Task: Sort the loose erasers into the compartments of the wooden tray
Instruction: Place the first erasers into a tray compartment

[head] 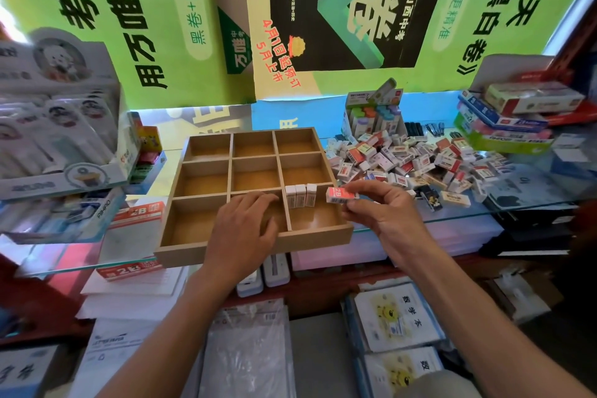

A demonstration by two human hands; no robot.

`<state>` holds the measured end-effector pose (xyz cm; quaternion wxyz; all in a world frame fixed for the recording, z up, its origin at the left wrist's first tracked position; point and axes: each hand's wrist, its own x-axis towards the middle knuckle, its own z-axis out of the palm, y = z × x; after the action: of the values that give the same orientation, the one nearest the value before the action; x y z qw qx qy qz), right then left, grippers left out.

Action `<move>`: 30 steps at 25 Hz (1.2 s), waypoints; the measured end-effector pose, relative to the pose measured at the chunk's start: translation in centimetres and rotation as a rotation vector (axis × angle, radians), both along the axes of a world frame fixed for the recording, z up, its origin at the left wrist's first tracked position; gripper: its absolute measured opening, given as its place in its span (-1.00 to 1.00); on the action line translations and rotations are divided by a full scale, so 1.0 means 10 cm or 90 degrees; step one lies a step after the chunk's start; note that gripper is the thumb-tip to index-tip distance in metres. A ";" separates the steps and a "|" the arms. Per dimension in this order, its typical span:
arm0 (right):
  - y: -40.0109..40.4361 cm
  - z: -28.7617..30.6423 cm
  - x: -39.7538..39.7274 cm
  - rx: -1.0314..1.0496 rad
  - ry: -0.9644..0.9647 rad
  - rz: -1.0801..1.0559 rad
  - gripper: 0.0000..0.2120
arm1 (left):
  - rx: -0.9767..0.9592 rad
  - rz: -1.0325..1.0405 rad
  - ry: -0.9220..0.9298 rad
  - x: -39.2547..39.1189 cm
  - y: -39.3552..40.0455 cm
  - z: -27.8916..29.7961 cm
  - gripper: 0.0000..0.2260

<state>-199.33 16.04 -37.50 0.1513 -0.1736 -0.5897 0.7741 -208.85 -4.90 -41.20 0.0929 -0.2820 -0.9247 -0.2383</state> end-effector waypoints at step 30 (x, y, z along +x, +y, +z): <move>0.02 0.00 -0.68 0.793 -0.089 0.112 -0.84 | -0.190 -0.073 -0.050 -0.16 0.14 0.08 -0.11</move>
<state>-206.13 16.19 -37.52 0.1210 -0.0544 -0.9503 0.2817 -210.48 -3.48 -40.40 0.0000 -0.3354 -0.9351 -0.1142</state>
